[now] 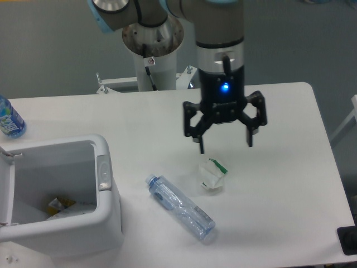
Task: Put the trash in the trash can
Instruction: 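Lower the open gripper over the white-and-green paper wrapper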
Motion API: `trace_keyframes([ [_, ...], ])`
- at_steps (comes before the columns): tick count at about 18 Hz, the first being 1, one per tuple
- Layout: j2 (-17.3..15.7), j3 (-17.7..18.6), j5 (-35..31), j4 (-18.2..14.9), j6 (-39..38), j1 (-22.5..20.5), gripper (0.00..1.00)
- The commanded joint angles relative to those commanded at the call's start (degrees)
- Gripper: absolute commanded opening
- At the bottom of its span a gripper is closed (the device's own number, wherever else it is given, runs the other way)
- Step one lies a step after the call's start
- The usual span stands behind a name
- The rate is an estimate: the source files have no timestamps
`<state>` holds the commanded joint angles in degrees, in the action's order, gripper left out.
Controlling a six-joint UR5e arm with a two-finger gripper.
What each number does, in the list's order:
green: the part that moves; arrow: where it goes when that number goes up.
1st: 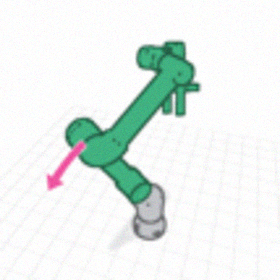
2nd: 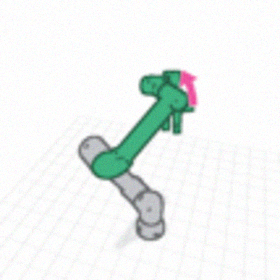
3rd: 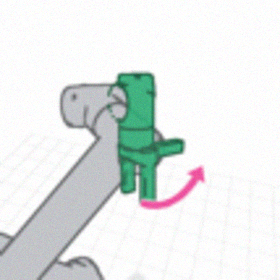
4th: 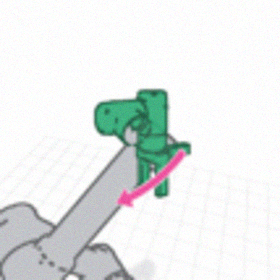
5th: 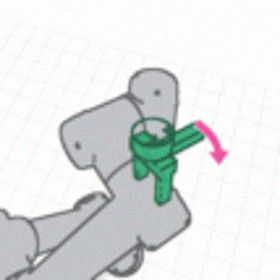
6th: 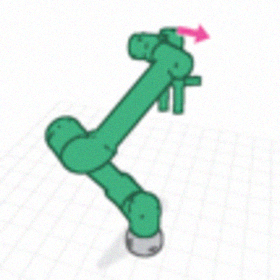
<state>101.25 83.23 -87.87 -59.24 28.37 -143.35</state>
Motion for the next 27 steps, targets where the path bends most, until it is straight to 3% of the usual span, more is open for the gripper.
trace_keyframes([
  [8,1.1,10.2,-4.4,0.7,1.4,0.5,1.00],
  [15,4.2,15.6,-5.2,2.5,1.0,2.1,1.00],
  [23,6.9,18.7,-5.1,4.3,1.0,4.2,1.00],
  [27,10.3,18.4,-6.0,8.5,1.2,4.2,1.00],
])
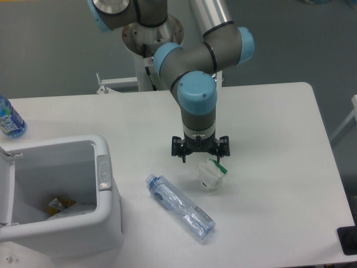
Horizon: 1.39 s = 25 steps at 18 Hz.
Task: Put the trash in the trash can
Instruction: 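Lower the open gripper over the white-and-green paper wrapper, then close the gripper on the paper wrapper and lift it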
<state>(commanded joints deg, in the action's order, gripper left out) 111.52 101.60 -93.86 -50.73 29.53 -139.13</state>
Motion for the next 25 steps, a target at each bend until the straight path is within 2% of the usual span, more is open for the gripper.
trace_keyframes([
  [3,2.6,-0.1,-3.3,3.1,0.9,0.1,1.00],
  [7,3.4,0.1,-3.4,3.4,0.9,0.1,0.99],
  [8,3.6,0.1,-3.4,3.4,0.8,0.1,0.83],
  [9,3.4,-0.1,-3.4,3.2,1.1,0.1,0.63],
  [11,3.1,-0.4,-3.3,2.7,1.1,0.0,0.29],
  [12,3.0,-0.1,-3.4,2.7,1.1,0.0,0.07],
  [13,2.9,0.1,-3.4,2.7,1.2,0.0,0.00],
  [19,2.3,-0.5,-3.2,2.5,1.4,-0.3,0.00],
  [23,2.0,-3.4,-2.3,2.3,3.1,-2.8,0.00],
  [25,0.5,-4.5,1.6,2.4,3.1,-3.8,0.00],
])
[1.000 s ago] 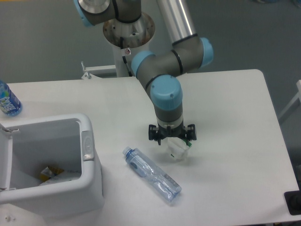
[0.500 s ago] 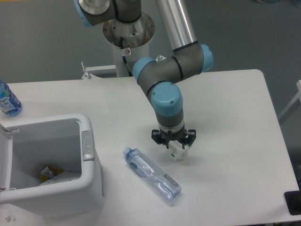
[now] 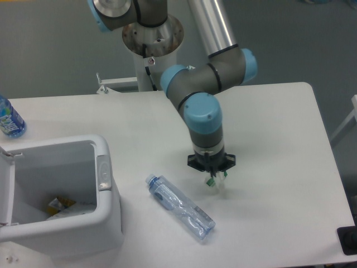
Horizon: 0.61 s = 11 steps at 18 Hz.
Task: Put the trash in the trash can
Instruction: 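Close the gripper on the paper wrapper and lift it, then carry the wrapper over the white bin and lower it inside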
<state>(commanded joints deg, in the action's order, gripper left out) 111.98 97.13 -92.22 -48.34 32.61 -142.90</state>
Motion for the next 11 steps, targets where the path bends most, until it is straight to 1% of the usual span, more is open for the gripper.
trace_keyframes([
  [3,-2.2,-5.2,10.3,0.0,-2.1,-1.9,0.00],
  [6,-5.1,-9.7,17.5,0.1,-11.7,-2.7,0.00],
  [8,-6.7,-11.9,20.7,0.4,-17.5,-2.4,0.00],
  [11,-9.6,-13.8,24.0,0.5,-24.8,0.2,0.00],
])
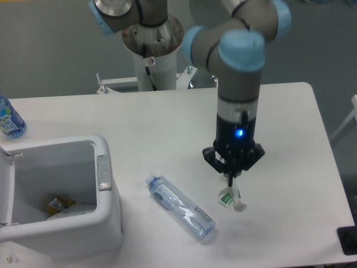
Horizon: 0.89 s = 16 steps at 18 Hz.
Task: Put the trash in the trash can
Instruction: 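Carry the wrapper over the white bin and lower it inside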
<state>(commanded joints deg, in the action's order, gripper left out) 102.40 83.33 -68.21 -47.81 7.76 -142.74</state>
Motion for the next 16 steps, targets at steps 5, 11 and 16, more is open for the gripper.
trace_keyframes([
  [5,-5.3,-1.8,0.5,0.1,-5.9,5.6,0.00],
  [11,-5.4,-1.3,0.5,0.1,-6.5,16.6,0.00],
  [16,-3.4,0.4,0.5,0.1,-6.4,21.4,0.42],
])
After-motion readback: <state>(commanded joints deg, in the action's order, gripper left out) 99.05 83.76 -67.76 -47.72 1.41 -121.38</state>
